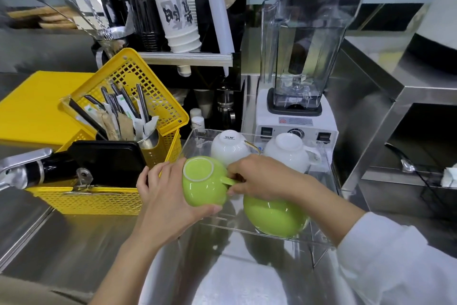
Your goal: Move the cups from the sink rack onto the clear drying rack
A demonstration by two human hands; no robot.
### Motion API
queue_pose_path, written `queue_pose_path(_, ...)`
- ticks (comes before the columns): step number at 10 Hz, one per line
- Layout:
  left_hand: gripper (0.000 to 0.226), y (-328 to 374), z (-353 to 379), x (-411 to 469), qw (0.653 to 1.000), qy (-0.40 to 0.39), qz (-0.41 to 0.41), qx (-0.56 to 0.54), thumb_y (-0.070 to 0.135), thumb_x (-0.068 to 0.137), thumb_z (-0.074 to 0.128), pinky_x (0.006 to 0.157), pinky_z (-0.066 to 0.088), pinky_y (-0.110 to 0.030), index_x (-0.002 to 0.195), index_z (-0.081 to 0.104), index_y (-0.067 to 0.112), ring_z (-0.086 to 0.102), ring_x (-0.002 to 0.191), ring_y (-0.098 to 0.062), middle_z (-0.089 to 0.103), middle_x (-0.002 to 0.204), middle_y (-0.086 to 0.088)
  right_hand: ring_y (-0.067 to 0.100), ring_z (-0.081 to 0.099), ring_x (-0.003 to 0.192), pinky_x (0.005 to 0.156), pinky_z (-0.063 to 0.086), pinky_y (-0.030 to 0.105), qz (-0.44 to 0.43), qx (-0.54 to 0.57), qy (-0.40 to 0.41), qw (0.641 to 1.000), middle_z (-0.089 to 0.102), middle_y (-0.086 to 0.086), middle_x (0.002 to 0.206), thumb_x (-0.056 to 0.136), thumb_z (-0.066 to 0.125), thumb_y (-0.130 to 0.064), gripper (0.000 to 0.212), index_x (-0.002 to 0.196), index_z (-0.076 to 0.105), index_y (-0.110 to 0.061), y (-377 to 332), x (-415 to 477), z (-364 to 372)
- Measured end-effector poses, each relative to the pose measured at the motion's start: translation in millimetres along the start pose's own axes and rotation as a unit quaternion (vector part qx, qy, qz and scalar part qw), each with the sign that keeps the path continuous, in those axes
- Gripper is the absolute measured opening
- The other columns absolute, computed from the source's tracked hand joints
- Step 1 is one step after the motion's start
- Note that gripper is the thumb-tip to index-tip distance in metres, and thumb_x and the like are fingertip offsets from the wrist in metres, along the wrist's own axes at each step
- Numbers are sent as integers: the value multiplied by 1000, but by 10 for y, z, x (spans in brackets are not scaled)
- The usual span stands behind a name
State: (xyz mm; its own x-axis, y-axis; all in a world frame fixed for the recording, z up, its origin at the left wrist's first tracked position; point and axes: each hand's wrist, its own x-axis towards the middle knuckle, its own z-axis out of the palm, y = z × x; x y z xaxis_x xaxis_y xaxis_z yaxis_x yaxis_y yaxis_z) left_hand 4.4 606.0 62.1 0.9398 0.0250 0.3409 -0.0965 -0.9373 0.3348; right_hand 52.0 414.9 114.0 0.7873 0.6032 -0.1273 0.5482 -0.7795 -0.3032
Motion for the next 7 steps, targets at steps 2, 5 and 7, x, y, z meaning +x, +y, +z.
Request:
queue_pose_path(2, 118, 13, 10, -18, 1000, -3, -8, 22, 91, 36, 42, 111, 3, -43, 130, 39, 18, 31, 125, -21, 51, 124, -1, 28, 56, 85, 73, 48, 40, 11, 14, 9, 1000, 56, 3, 82, 81, 62, -35, 19, 75, 51, -21, 10, -6, 4)
queue_pose_path(5, 124, 13, 11, -30, 999, -10, -12, 34, 93, 37, 40, 110, 3, -43, 136, 32, 19, 27, 132, -24, 49, 133, -4, 21, 53, 90, 80, 48, 40, 26, 35, 35, 998, 64, 4, 100, 84, 55, -48, 37, 99, 57, -15, 18, -75, -25)
queue_pose_path(7, 127, 89, -23, -69, 999, 21, -17, -19, 89, 37, 44, 111, 9, -48, 143, 7, 30, 20, 136, -27, 27, 149, -11, 18, 53, 92, 85, 44, 35, 23, 112, 139, 984, 61, 4, 108, 85, 57, -44, 40, 108, 58, -12, 84, -290, -141)
